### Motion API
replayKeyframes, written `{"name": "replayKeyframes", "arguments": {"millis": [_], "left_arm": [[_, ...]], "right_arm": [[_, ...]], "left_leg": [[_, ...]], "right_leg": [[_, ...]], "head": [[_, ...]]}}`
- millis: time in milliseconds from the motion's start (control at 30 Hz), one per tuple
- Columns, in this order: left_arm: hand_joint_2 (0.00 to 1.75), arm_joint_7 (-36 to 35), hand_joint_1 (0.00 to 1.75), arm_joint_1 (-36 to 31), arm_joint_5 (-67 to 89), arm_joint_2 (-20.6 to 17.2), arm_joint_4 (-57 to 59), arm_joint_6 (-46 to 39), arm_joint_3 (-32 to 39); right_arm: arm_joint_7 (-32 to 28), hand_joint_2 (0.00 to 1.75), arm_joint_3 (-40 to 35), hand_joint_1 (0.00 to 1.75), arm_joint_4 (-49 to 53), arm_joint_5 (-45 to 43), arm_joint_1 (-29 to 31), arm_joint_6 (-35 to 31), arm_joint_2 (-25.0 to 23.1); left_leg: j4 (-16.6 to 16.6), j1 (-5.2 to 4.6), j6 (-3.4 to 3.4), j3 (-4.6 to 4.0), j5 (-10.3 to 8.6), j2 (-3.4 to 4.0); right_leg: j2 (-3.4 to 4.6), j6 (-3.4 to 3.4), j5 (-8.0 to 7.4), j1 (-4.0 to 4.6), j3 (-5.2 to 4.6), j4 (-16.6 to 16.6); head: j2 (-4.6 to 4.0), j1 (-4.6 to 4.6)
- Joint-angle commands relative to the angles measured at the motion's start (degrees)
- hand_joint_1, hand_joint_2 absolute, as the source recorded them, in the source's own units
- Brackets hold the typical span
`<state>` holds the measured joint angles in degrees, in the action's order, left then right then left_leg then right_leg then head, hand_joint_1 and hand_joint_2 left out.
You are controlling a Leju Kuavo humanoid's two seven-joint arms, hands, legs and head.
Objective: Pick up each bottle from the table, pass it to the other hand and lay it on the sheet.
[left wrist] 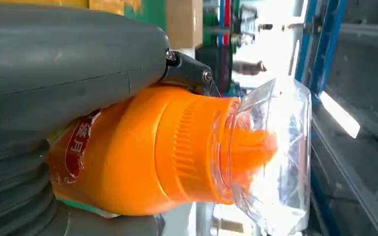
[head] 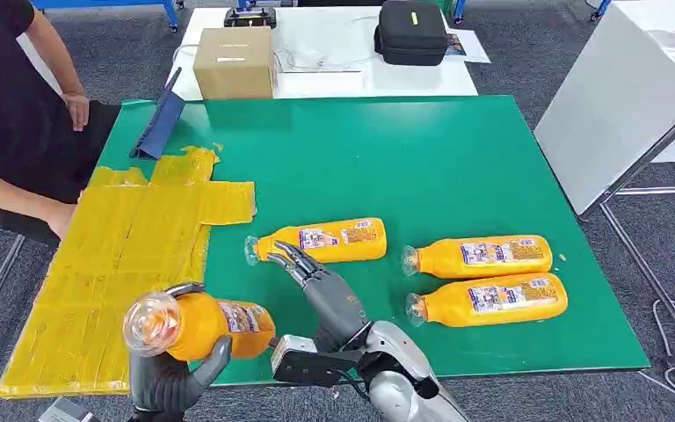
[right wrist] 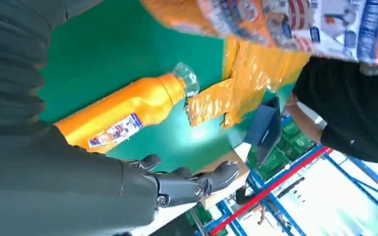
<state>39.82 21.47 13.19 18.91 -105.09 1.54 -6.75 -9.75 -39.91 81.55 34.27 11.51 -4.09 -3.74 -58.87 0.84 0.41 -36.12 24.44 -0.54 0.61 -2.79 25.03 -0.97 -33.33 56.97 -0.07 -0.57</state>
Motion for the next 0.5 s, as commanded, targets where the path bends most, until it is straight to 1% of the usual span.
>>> {"name": "replayKeyframes", "arguments": {"millis": [33, 133, 200, 267, 300, 333, 400, 433, 500], "left_arm": [[1.75, -0.3, 1.75, -1.2, 18.3, -4.4, -4.9, -13.9, 4.1], [1.75, 0.2, 1.75, -0.6, 24.2, -3.9, -4.6, -18.5, 4.6], [1.75, 0.1, 1.75, -0.9, 28.4, -4.0, -3.6, -21.5, 4.2], [1.75, -2.2, 1.75, -2.2, 36.8, -4.9, -0.4, -27.3, 2.5], [1.75, -4.9, 1.75, -3.2, 41.6, -6.2, 1.9, -31.3, 1.0], [1.75, -6.2, 1.75, -3.7, 45.0, -6.7, 3.4, -33.2, 0.5], [1.75, -12.9, 1.75, -5.2, 58.6, -8.6, 8.4, -40.0, -0.9], [1.75, -18.4, 1.75, -6.4, 67.7, -9.5, 11.7, -41.5, -1.5], [1.75, -24.7, 1.75, -8.2, 76.8, -12.2, 15.4, -41.5, -2.1]], "right_arm": [[0.2, 1.75, 5.9, 0.0, 1.8, -1.0, 2.6, 1.6, 3.9], [-0.1, 1.75, 6.6, 0.0, 2.8, 0.9, 0.8, 2.2, 4.6], [0.1, 1.75, 6.5, 0.0, 2.3, 1.1, 1.0, 2.2, 4.8], [0.1, 1.75, 6.7, 0.0, 1.0, 1.4, 2.3, 2.2, 5.2], [0.4, 1.75, 6.8, 0.0, 0.2, 1.2, 3.4, 2.5, 5.6], [0.5, 1.75, 6.9, 0.0, -0.3, 1.0, 4.0, 2.8, 5.9], [0.9, 1.75, 7.0, 0.0, -1.7, -0.4, 6.0, 3.8, 6.9], [0.9, 1.75, 7.0, 0.0, -3.4, -1.4, 7.8, 4.5, 7.2], [0.6, 1.75, 7.2, 0.0, -6.1, -2.5, 10.5, 5.2, 7.2]], "left_leg": [[0.0, -0.01, 0.02, 0.04, -0.02, 0.0], [0.1, 0.01, 0.04, 0.18, 0.01, -0.03], [0.1, 0.02, 0.03, 0.26, 0.03, 0.01], [0.1, 0.0, 0.03, 0.23, 0.02, -0.01], [0.2, 0.0, 0.03, 0.27, 0.01, -0.06], [0.2, -0.02, 0.03, 0.32, -0.01, -0.08], [0.3, -0.01, 0.03, 0.41, -0.06, -0.06], [0.3, -0.02, 0.04, 0.43, -0.06, -0.07], [0.3, -0.03, 0.03, 0.48, -0.1, -0.02]], "right_leg": [[-0.07, 0.07, 0.0, 0.01, 0.05, 0.0], [-0.11, 0.11, 0.02, 0.04, 0.21, -0.1], [-0.1, 0.14, 0.03, 0.06, 0.3, -0.1], [-0.11, 0.13, 0.03, 0.03, 0.26, -0.1], [-0.16, 0.14, 0.03, 0.04, 0.33, -0.2], [-0.19, 0.15, 0.03, 0.02, 0.36, -0.2], [-0.2, 0.19, -0.02, 0.04, 0.44, -0.3], [-0.21, 0.2, -0.02, 0.03, 0.47, -0.3], [-0.17, 0.21, -0.07, 0.03, 0.49, -0.3]], "head": [[0.0, -0.02], [0.0, 0.02], [0.0, 0.0], [0.0, 0.02], [0.0, 0.02], [0.0, 0.0], [0.0, 0.0], [0.0, 0.0], [0.0, 0.0]]}}
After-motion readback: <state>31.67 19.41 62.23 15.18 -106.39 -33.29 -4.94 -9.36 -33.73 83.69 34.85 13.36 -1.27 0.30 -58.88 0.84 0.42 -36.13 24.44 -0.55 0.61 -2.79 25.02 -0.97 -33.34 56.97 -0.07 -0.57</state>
